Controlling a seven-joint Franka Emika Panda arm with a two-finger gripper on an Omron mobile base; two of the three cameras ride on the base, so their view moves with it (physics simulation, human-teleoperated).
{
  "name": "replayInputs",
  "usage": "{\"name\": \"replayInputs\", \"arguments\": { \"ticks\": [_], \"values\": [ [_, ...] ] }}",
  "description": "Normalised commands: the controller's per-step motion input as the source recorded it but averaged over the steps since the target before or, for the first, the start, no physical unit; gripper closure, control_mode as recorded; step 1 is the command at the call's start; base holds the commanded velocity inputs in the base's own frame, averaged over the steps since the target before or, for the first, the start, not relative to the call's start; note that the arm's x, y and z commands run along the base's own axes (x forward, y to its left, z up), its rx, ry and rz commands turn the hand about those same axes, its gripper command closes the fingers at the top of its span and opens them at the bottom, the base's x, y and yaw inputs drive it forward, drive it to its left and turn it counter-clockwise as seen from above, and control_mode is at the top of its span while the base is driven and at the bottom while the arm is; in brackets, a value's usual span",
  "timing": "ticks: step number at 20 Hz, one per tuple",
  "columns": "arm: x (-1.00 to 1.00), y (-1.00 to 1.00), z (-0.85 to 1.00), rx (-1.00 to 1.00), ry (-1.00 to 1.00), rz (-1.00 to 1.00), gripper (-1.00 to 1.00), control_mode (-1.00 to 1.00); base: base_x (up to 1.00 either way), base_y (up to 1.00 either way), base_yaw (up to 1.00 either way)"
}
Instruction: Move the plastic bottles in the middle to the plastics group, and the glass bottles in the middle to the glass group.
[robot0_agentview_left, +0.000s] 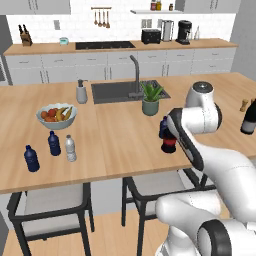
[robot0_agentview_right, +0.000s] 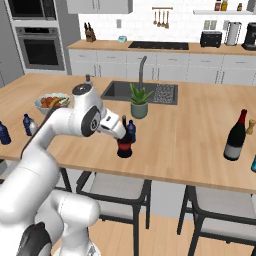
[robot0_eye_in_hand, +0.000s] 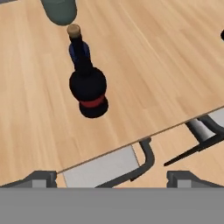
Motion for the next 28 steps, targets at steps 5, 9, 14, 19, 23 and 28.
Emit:
{"name": "replayInputs", "arguments": {
  "ticks": [5,9,14,19,23,28],
  "values": [
    [0.44,-0.03,0.00,0.02,0.05,0.09,-1.00,-1.00,0.00,0.00,0.00],
    [0.70,0.00,-0.05,0.01,0.06,0.13,-1.00,-1.00,0.00,0.00,0.00],
    [0.67,-0.02,-0.14,0.00,0.01,0.09,-1.00,-1.00,0.00,0.00,0.00],
    [0.25,-0.10,-0.23,0.00,0.00,0.00,-1.00,-1.00,0.00,0.00,0.00],
    [0.23,-0.12,-0.31,0.00,0.00,0.00,-1.00,-1.00,0.00,0.00,0.00],
    [0.23,-0.02,-0.28,0.00,0.00,0.00,-1.00,-1.00,0.00,0.00,0.00]
  ]
}}
